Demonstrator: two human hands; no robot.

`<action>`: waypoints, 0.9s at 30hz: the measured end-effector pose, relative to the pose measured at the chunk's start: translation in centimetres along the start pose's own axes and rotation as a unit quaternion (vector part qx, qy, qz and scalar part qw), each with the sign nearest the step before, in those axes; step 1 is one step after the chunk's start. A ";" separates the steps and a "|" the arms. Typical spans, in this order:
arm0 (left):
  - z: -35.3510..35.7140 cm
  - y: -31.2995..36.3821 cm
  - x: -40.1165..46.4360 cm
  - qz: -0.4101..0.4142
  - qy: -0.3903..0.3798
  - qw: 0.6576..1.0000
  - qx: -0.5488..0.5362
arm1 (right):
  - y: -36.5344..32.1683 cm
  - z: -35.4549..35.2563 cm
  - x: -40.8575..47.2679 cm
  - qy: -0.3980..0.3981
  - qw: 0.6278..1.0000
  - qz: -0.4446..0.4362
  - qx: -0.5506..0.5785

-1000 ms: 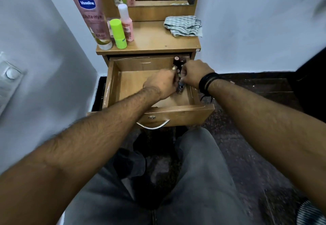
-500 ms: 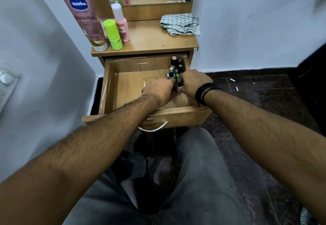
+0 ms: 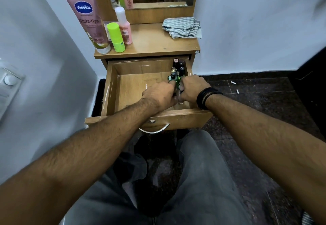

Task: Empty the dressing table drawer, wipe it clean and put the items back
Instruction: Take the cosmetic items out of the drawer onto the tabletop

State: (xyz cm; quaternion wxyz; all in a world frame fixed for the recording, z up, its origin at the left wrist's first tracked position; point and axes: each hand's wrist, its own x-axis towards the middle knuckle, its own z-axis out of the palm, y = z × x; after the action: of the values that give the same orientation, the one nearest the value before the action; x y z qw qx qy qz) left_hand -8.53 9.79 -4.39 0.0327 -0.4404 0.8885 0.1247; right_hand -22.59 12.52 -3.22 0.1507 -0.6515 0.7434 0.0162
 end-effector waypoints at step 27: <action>-18.2 -5.6 15.0 -0.137 0.143 0.963 0.185 | -4.3 -15.2 16.7 0.219 0.963 -0.042 0.150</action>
State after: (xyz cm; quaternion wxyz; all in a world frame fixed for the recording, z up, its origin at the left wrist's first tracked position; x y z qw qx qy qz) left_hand -12.32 -9.58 9.63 0.0025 -0.5573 0.8228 -0.1114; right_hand -23.29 -7.54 7.89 0.0810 -0.6399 0.7240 -0.2446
